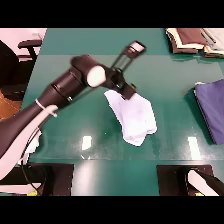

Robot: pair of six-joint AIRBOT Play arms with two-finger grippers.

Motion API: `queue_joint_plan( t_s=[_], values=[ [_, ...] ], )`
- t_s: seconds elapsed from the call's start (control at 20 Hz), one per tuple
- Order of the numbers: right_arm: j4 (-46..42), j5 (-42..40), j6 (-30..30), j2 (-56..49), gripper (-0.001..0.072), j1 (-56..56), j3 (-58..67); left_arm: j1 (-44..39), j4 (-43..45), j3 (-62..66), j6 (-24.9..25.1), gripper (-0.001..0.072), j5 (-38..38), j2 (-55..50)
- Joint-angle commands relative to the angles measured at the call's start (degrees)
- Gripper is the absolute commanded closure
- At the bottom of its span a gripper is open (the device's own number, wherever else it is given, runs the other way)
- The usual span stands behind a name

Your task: Fold the shirts.

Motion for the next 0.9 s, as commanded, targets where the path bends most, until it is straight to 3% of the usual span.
queue_joint_plan(
  t_s=[0.0, 0.2, 0.35, 0.55, 0.65, 0.8, 0.85],
  values=[
    [-0.2, 1.49, 0.0, 0.0, 0.0696, -0.9, 0.02, 10.49, -4.39, 0.17, -1.07, 0.0129, -5.25, -2.27],
    [-0.13, 5.77, 0.0, -2.16, 0.0696, -0.55, 0.02, 18.51, -12.35, -1.77, -0.92, 0.0129, -4.57, -7.78],
    [-0.33, 9.2, 0.0, -4.74, 0.0696, 1.55, 0.02, 19.28, -13.64, -1.81, -0.74, 0.0129, -3.85, -13.6],
    [-3.65, 12.13, 0.0, -6.95, 0.0696, 4.85, -4.79, 18.78, -20.28, -1.81, 3.87, 0.0129, -3.85, -18.97],
    [-6.62, 11.8, 0.02, -6.34, 0.0696, 5.81, -11.28, 17.92, -21.07, -1.81, 6.45, 0.0228, -2.19, -19.41],
    [-7.72, 11.56, 0.09, -6.21, 0.0696, 5.99, -22.29, 17.7, -23.19, -1.68, 6.58, 0.0229, 1.07, -19.39],
    [-7.72, 11.26, 0.09, -6.23, 0.0696, 5.99, -25.73, 17.86, -23.56, -1.55, 6.58, 0.0297, 1.11, -19.37]
  ],
)
